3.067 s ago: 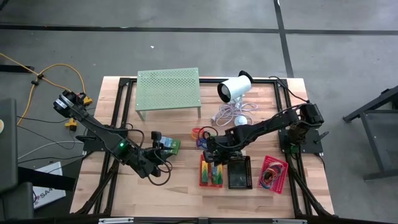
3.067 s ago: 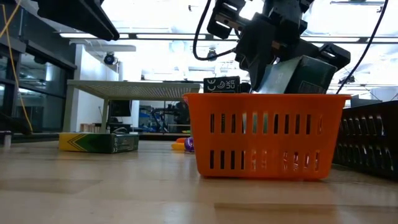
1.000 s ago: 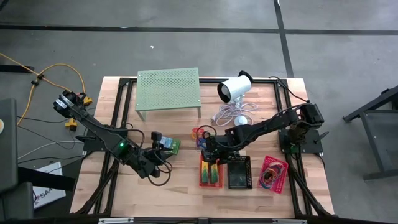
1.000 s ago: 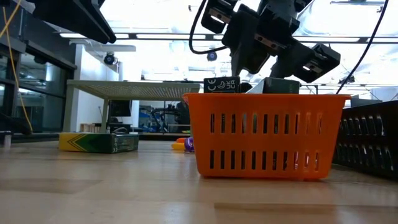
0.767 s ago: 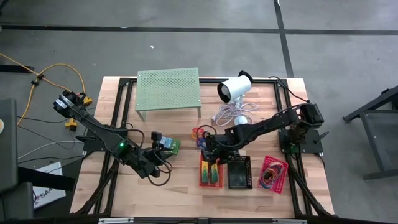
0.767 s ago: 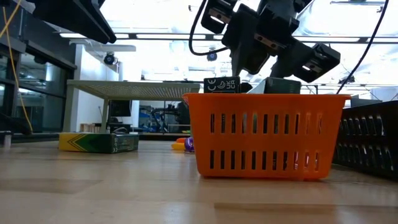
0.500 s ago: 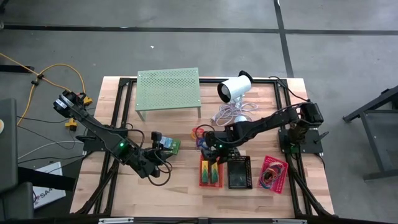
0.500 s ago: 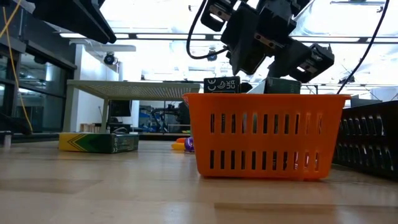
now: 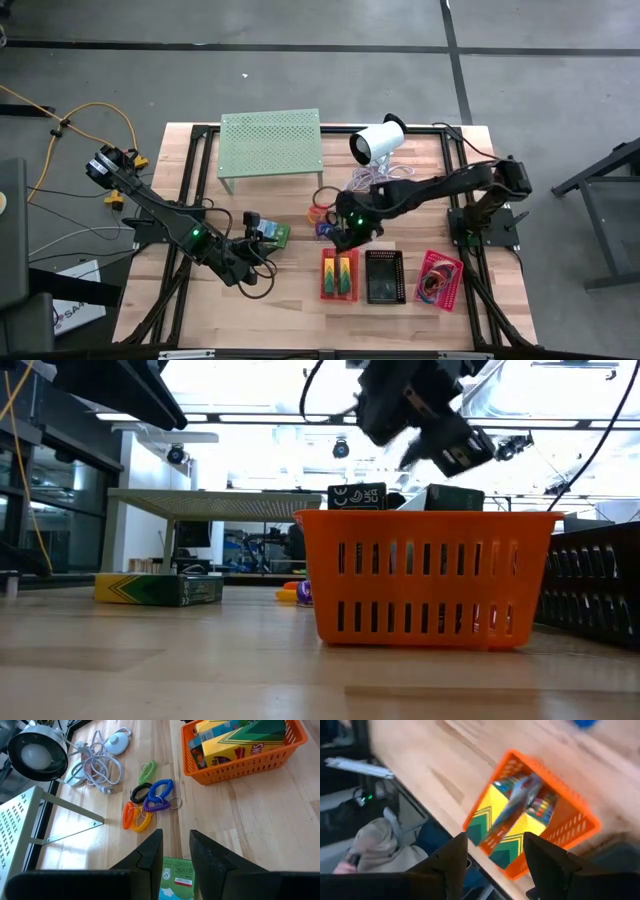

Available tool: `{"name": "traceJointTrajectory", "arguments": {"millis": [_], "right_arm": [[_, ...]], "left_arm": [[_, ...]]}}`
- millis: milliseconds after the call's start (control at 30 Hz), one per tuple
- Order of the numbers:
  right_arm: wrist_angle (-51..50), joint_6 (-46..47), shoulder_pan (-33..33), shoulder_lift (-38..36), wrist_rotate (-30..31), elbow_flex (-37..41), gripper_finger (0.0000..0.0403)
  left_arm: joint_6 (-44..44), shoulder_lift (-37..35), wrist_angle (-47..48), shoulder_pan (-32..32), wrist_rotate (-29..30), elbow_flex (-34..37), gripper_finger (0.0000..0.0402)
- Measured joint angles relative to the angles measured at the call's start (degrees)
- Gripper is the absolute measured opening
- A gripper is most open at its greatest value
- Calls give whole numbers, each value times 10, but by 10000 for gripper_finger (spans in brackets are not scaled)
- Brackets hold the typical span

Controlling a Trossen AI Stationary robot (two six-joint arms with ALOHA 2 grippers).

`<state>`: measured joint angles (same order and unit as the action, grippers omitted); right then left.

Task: Pick & Place Office Desk Supplies
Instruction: Put the crayon box into the orange basket

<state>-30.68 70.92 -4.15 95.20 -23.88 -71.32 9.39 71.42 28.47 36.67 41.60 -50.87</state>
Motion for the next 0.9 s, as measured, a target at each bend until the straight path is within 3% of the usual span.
{"name": "traceJointTrajectory", "arguments": {"millis": [200, 567, 900], "right_arm": [[-82, -139, 23, -27, 67, 0, 177], [-100, -451, 38, -73, 159, 0, 176], [-148, -607, 60, -113, 280, 0, 176]], "left_arm": [[0, 0, -2, 0, 1, 0, 89], [40, 0, -4, -10, 5, 1, 89], [114, 0, -4, -45, 0, 1, 89]]}}
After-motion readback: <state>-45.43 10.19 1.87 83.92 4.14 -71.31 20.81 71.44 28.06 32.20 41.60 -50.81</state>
